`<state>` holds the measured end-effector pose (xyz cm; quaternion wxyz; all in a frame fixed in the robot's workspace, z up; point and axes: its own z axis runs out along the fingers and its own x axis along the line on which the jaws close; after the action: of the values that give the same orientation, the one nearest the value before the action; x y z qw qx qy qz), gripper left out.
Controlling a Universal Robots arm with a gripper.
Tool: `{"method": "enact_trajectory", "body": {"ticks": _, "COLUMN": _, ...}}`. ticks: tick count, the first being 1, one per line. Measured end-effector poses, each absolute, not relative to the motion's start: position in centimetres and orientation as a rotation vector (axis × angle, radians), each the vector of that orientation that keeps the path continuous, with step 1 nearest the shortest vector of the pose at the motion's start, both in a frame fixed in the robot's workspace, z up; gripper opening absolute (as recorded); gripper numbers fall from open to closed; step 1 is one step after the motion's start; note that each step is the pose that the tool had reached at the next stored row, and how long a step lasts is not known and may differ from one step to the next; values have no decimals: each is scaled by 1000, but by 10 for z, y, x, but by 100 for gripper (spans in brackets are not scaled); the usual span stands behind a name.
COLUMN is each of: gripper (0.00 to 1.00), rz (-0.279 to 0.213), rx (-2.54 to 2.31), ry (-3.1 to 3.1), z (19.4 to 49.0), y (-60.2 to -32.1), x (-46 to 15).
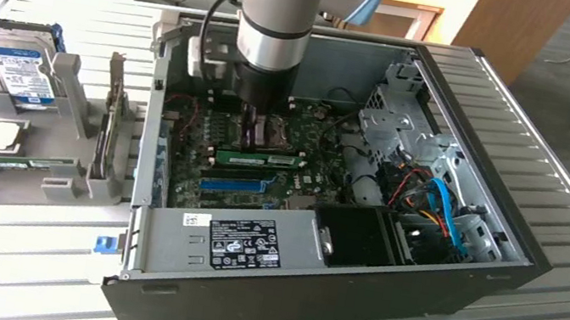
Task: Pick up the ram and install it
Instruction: 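Press down the ram until it locks into place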
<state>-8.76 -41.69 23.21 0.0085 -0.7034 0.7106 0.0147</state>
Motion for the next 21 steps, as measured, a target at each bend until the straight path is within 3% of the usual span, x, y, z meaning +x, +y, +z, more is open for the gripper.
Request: {"method": "enact_trajectory", "body": {"ticks": 21, "gripper": 11, "rz": 46, "rx": -2198, "ry": 2220, "z": 231, "y": -417, "x": -89}}
